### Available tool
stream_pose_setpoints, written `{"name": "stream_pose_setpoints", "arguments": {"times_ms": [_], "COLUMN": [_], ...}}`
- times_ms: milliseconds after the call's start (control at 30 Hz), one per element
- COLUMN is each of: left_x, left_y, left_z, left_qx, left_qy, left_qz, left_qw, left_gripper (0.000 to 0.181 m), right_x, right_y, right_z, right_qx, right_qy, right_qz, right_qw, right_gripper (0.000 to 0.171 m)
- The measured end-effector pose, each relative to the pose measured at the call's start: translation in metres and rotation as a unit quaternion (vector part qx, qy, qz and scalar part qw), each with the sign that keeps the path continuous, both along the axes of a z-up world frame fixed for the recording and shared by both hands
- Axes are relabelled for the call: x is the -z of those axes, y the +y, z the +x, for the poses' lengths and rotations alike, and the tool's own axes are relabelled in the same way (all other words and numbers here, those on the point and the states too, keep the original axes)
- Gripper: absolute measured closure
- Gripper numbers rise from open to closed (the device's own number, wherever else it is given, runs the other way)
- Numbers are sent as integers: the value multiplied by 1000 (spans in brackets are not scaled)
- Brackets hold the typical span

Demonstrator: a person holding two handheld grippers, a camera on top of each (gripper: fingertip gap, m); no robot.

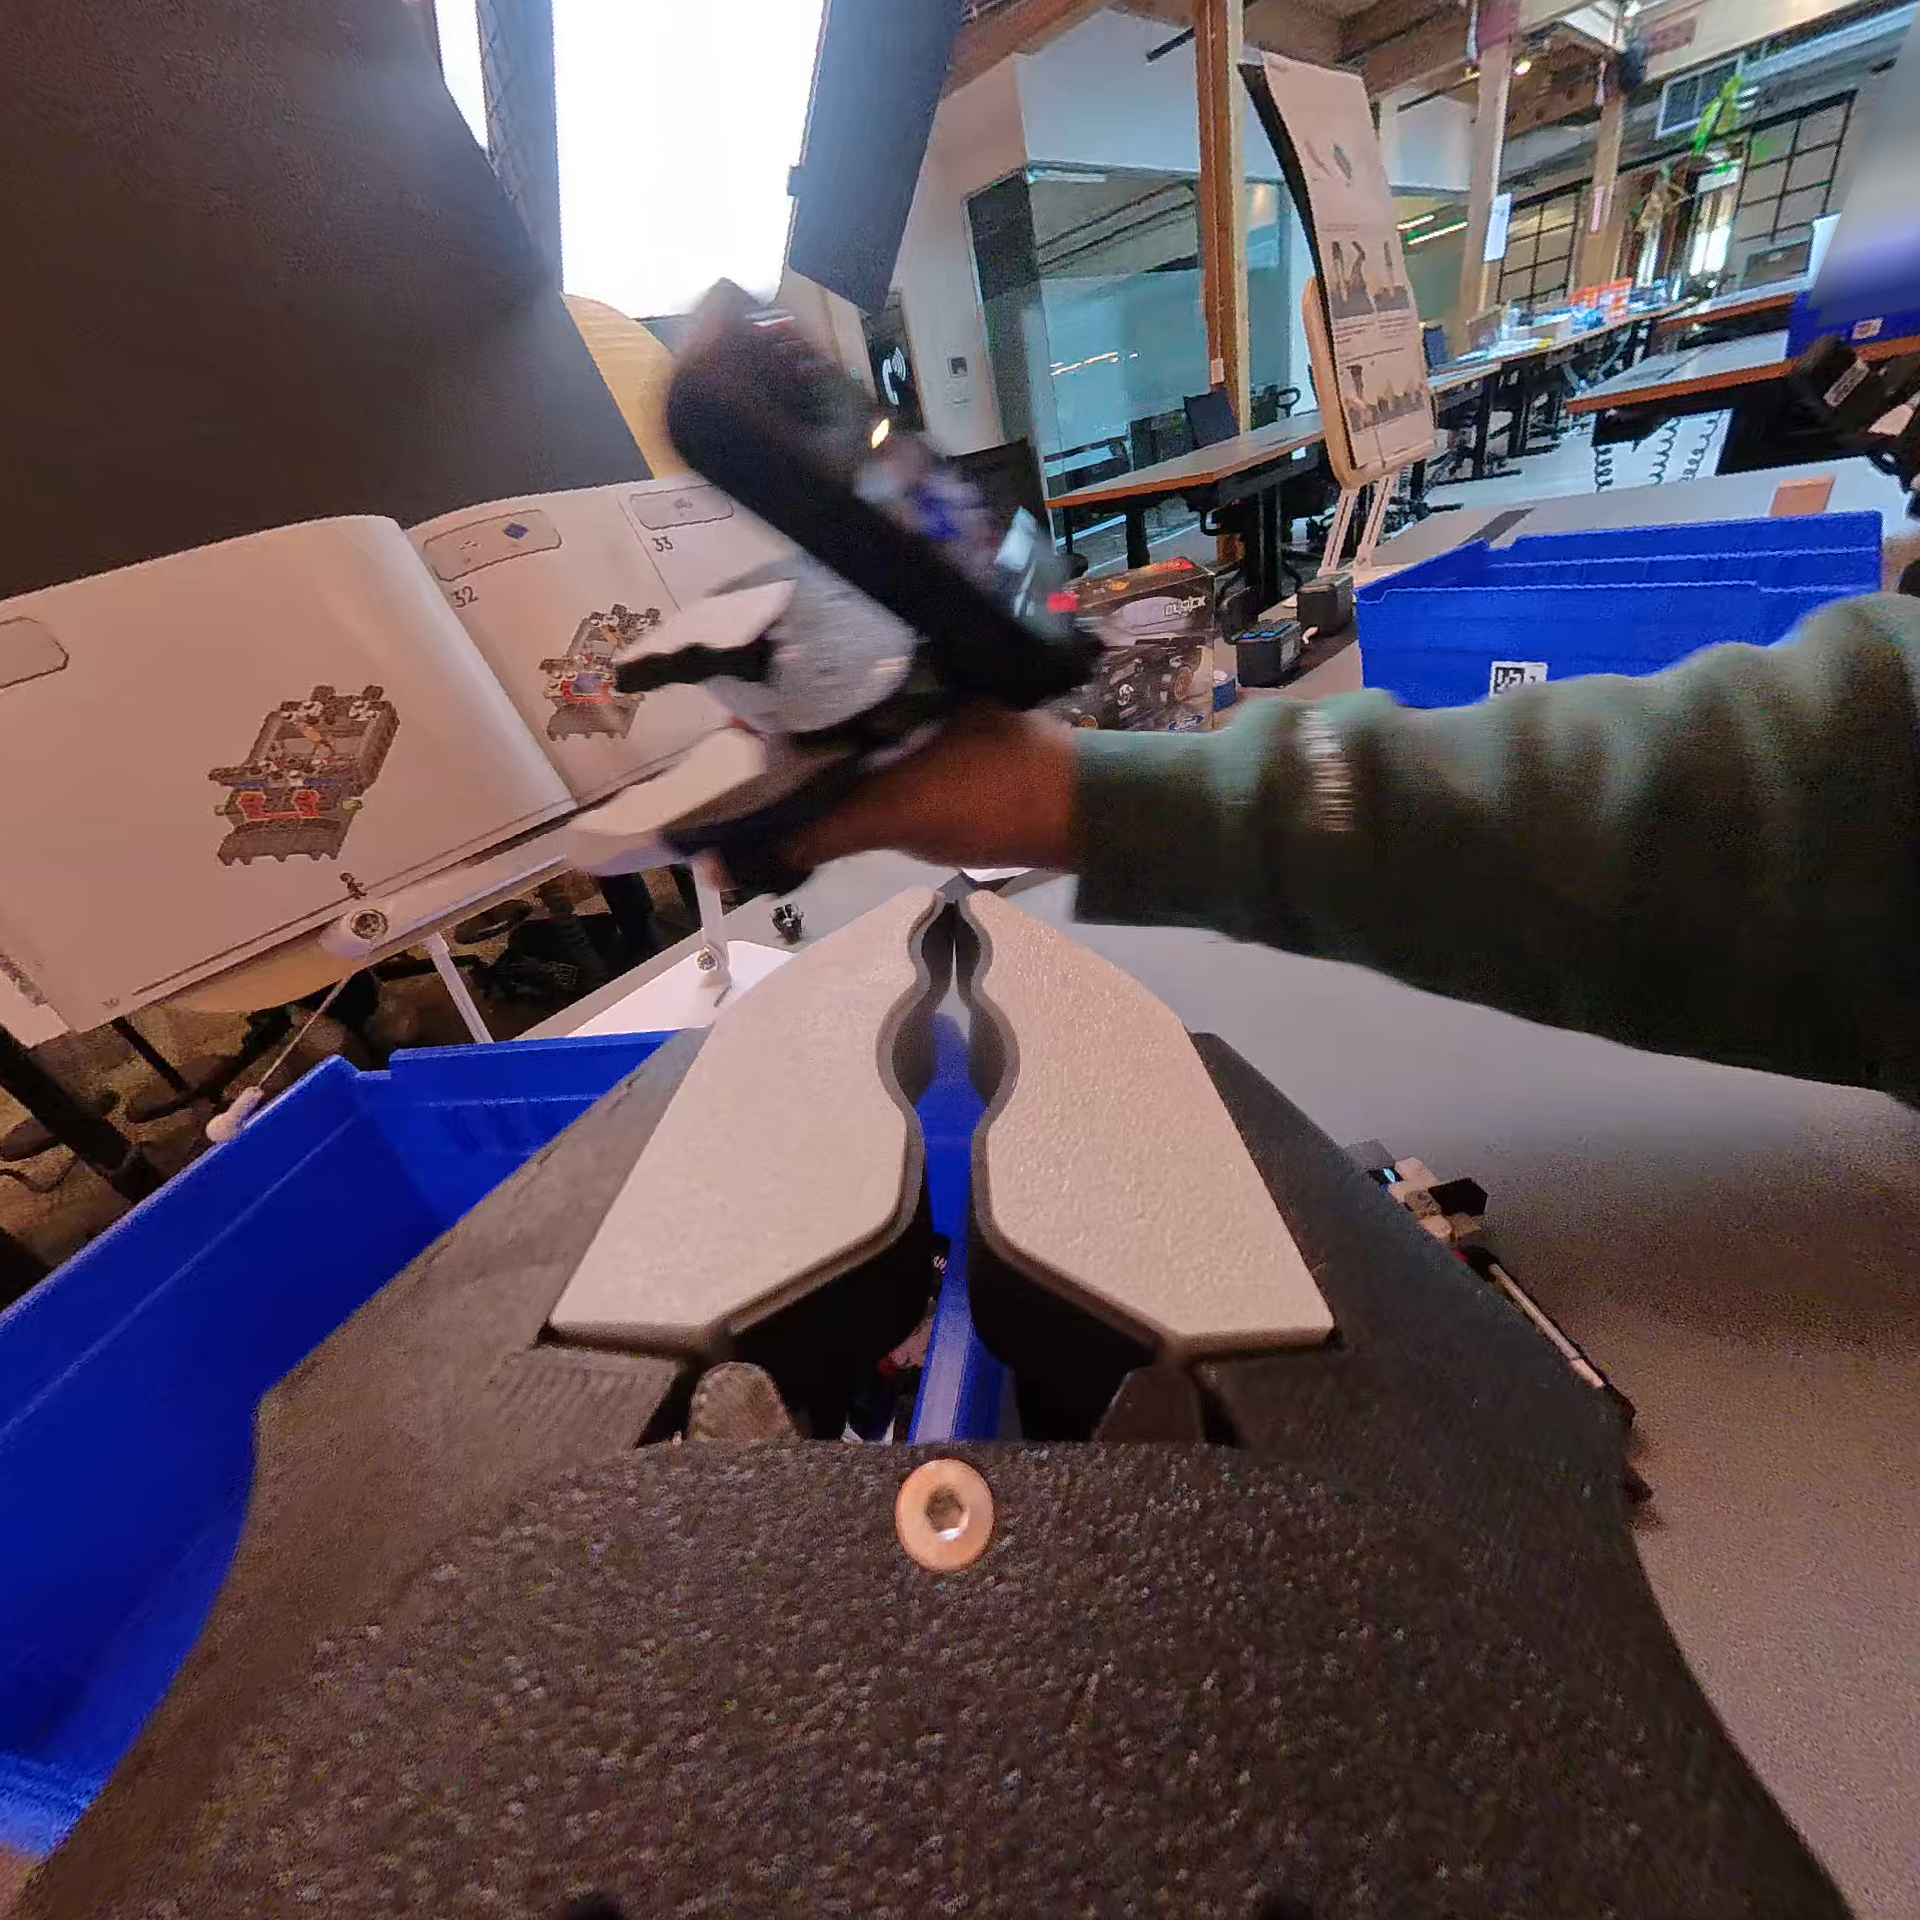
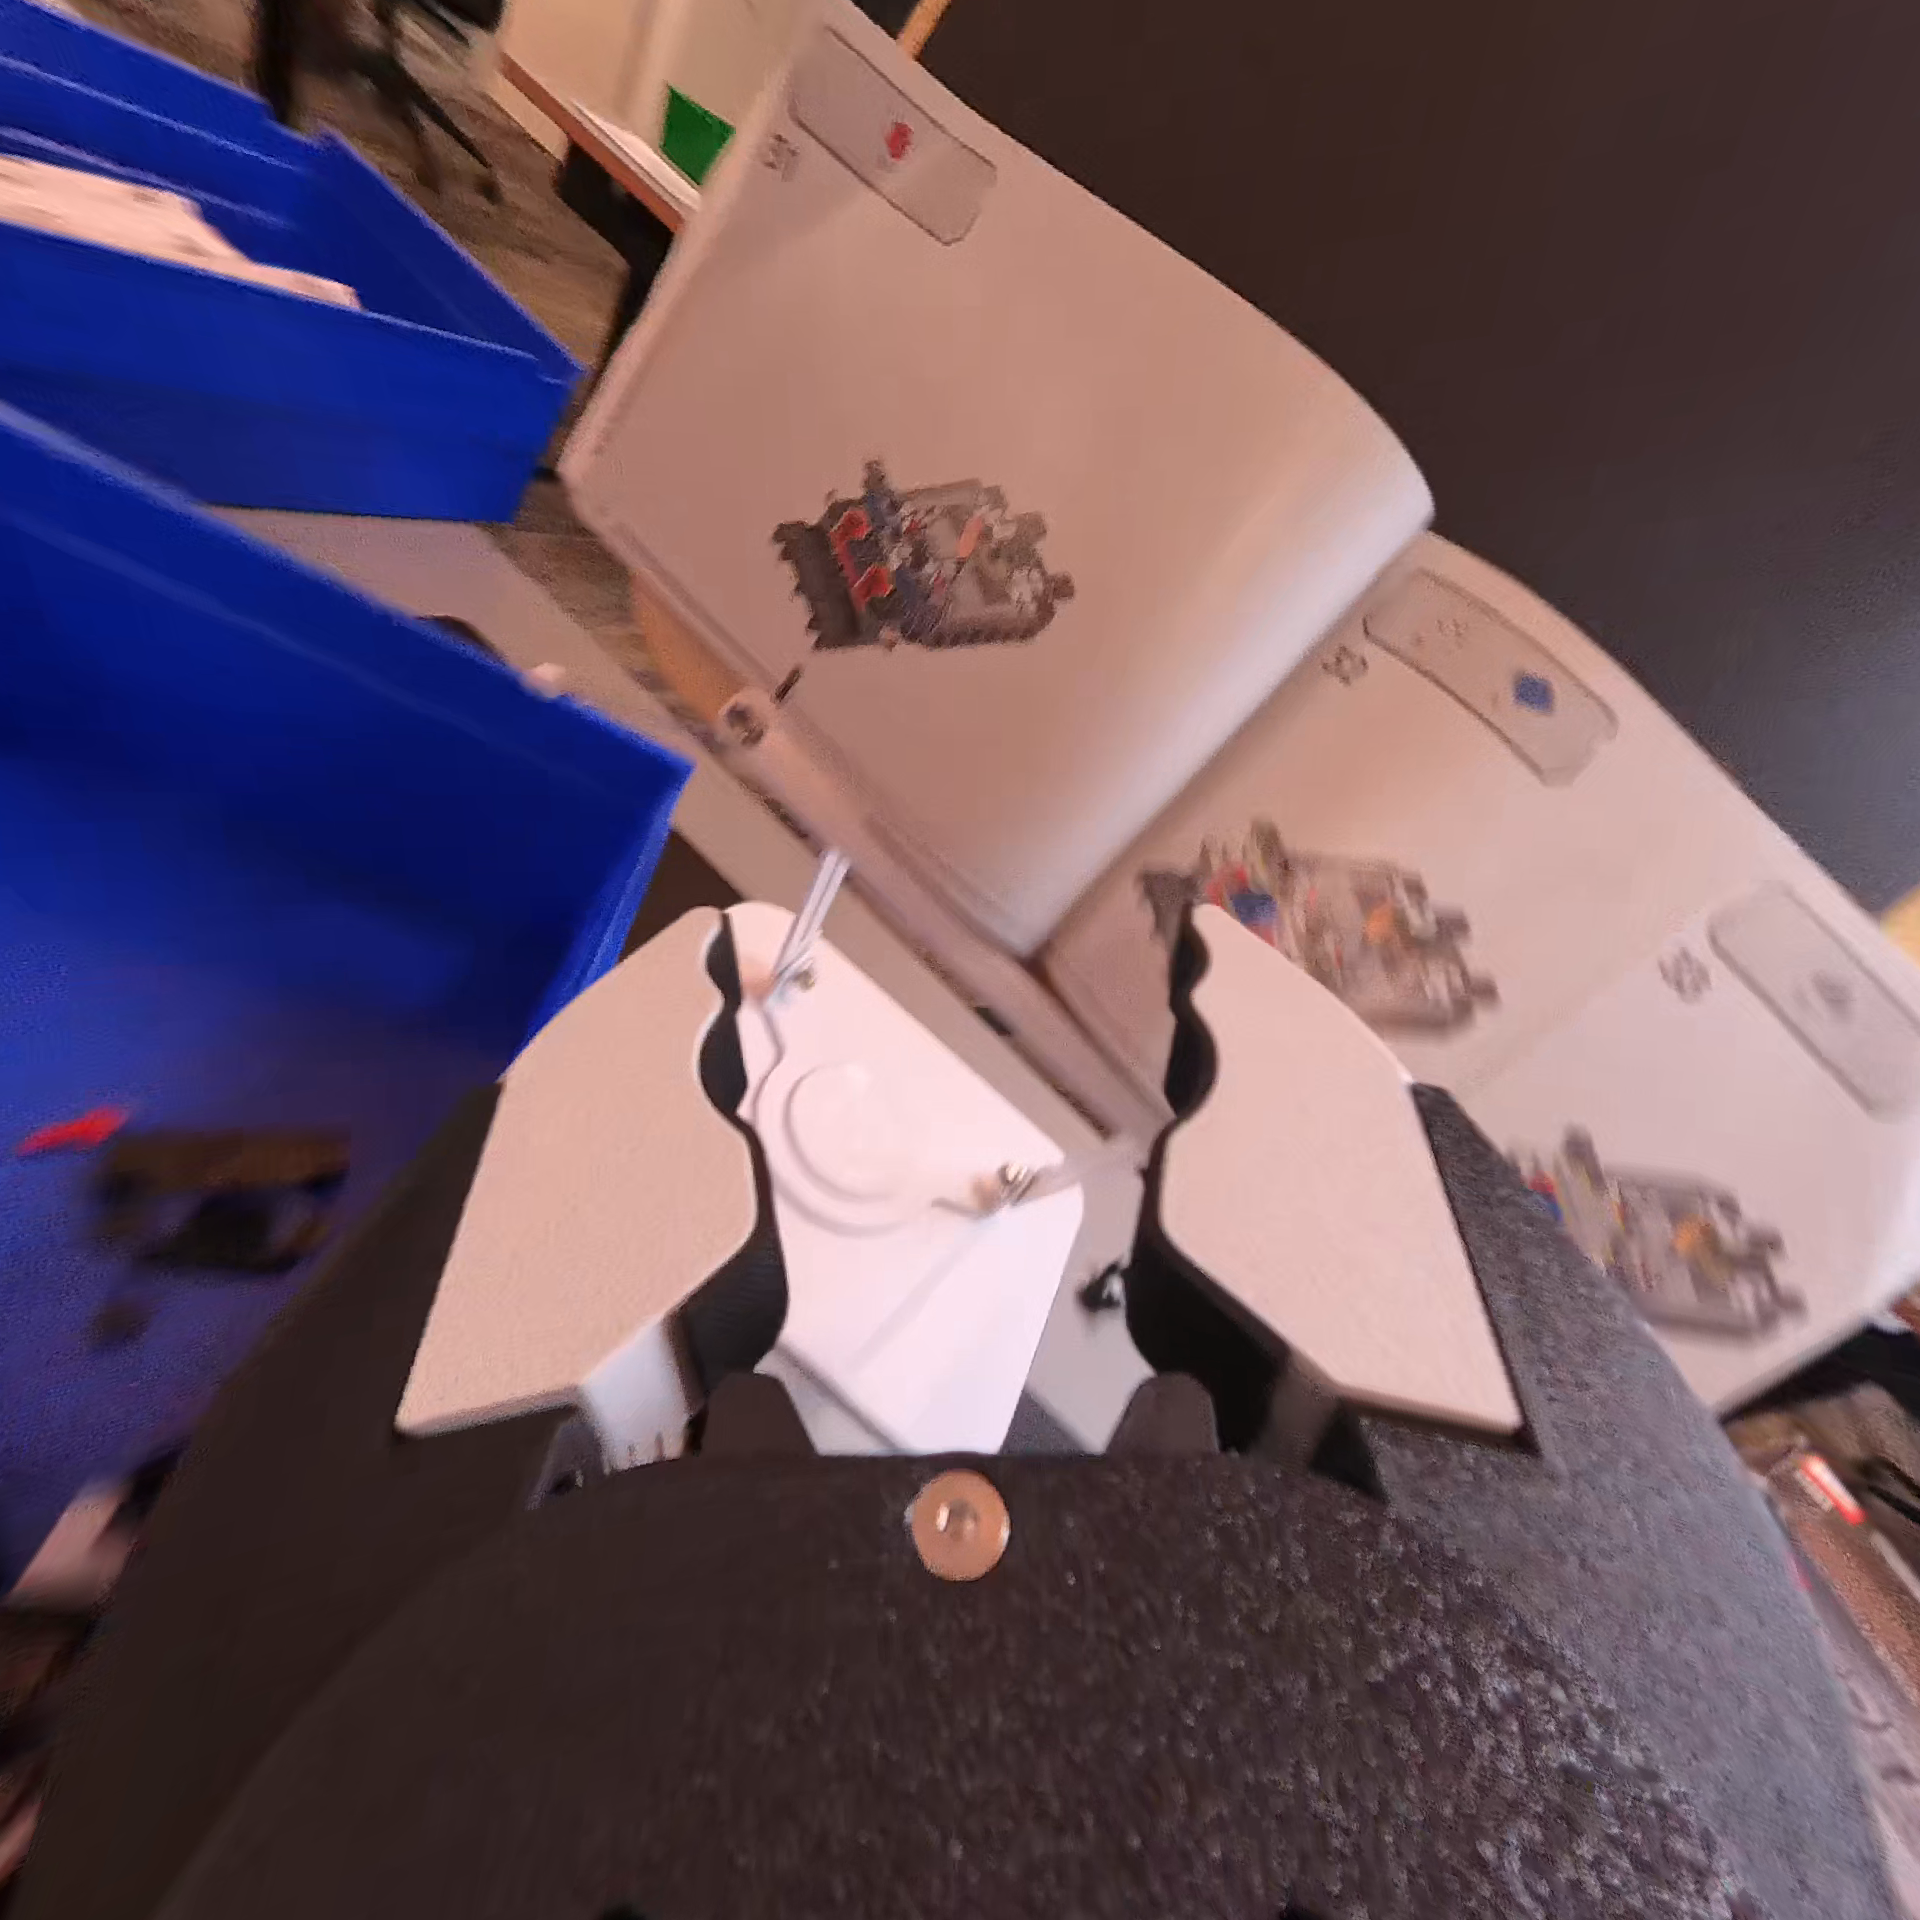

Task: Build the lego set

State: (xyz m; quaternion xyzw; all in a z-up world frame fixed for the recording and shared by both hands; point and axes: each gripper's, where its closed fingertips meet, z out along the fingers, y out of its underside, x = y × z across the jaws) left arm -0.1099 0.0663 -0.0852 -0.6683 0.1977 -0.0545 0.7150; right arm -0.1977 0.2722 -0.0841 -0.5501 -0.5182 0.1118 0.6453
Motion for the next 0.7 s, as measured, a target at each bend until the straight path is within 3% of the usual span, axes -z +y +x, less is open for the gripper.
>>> {"name": "stream_pose_setpoints", "arguments": {"times_ms": [67, 167, 333, 467, 567, 633, 700], "left_x": [1, 3, 3, 1, -9, -17, -25], "left_y": [0, 1, 1, 5, 12, 17, 19], "left_z": [1, -1, -4, -5, -16, -26, -34], "left_qx": [1, -1, 1, 3, -14, -20, -22], "left_qy": [8, 12, -1, -7, -4, -25, -51], "left_qz": [1, 1, -2, -7, -5, -12, -9], "left_qw": [1000, 1000, 1000, 1000, 1000, 999, 998], "left_gripper": [181, 181, 181, 181, 181, 181, 181], "right_x": [-12, -23, -31, -37, -37, -43, -50], "right_y": [18, 39, 54, 65, 70, 68, 56], "right_z": [-31, -56, -49, -28, -17, -8, -12], "right_qx": [24, 63, 92, 83, 50, 48, 31], "right_qy": [6, 6, 14, 35, 54, 80, 96], "right_qz": [20, 42, 97, 83, 35, 15, 0], "right_qw": [1000, 997, 991, 992, 997, 996, 995], "right_gripper": [83, 84, 121, 154, 163, 157, 125]}}
